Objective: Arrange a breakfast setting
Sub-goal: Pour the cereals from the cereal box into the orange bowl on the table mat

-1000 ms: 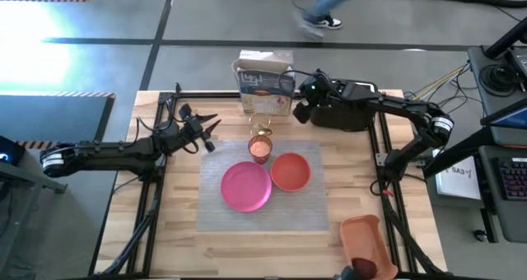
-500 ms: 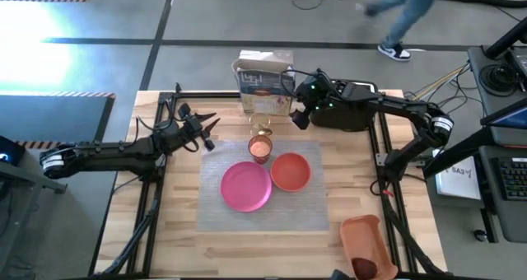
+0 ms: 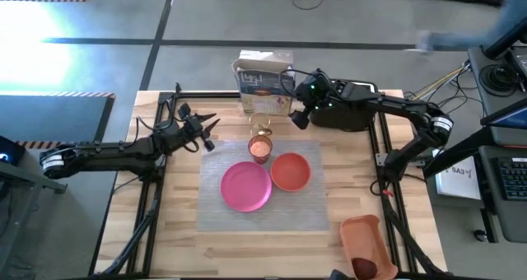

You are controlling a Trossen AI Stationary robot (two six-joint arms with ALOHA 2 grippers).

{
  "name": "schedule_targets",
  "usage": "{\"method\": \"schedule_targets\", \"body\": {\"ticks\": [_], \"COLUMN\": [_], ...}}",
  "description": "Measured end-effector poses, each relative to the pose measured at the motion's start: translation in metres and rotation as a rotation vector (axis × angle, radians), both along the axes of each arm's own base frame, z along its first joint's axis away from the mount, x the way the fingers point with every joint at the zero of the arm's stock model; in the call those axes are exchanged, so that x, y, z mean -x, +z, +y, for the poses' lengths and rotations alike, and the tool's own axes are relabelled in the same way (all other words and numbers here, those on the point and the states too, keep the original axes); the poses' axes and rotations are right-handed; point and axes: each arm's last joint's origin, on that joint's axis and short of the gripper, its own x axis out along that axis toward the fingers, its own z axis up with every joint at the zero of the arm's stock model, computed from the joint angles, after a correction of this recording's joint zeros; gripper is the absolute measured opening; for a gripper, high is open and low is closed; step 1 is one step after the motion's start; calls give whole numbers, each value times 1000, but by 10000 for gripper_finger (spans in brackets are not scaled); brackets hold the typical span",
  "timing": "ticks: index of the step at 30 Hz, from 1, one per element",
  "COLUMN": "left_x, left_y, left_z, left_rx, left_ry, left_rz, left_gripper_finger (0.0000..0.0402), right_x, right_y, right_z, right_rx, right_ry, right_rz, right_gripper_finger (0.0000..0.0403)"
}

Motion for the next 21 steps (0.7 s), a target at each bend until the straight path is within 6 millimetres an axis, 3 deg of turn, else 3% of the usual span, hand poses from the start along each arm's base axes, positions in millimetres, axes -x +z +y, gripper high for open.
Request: {"method": "schedule_targets", "body": {"ticks": [21], "left_x": [1], "left_y": [-2], "left_z": [2], "left_rx": [-15], "left_ry": [12], "left_rz": [36], "left_gripper_finger": [85], "right_x": [-7], "right_y": [-15], "right_z": [-4], "right_rx": [-78], "right_ry": [-56], "right_rz": [16], "right_gripper_finger": [380]}}
